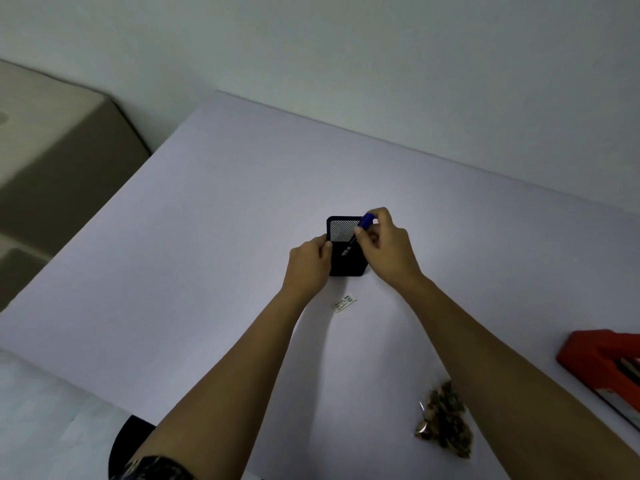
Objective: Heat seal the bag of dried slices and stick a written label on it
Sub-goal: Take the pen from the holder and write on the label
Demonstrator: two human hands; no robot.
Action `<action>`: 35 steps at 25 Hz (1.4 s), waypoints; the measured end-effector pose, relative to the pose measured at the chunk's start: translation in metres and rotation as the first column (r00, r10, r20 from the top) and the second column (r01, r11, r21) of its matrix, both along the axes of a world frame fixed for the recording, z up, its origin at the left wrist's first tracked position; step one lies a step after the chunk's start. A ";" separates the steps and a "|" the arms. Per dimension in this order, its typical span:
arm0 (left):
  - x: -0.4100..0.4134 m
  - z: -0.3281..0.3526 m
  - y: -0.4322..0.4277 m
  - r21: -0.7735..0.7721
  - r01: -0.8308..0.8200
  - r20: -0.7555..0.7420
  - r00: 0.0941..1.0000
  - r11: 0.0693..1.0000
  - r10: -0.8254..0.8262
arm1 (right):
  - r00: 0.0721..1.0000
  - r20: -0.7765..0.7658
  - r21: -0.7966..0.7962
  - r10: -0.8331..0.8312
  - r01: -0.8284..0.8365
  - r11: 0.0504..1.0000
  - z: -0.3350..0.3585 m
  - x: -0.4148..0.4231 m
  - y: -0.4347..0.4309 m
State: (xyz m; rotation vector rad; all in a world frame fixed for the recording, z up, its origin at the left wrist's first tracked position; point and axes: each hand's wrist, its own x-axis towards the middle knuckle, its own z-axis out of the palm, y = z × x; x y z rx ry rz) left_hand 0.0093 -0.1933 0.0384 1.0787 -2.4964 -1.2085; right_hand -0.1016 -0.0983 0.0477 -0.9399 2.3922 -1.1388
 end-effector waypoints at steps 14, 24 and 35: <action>0.002 -0.003 -0.007 0.040 0.028 -0.003 1.000 0.999 -0.028 | 0.997 -0.044 -0.013 -0.063 0.063 0.998 -0.007 -0.001 -0.006; 0.002 -0.001 -0.007 0.044 0.031 0.001 1.000 0.999 -0.031 | 0.980 -0.195 0.135 -0.042 0.069 0.988 -0.012 -0.015 -0.007; 0.043 -0.032 0.018 0.081 -0.270 -0.058 0.960 0.959 0.275 | 0.915 -0.025 0.012 -0.404 0.404 0.915 -0.054 0.005 0.054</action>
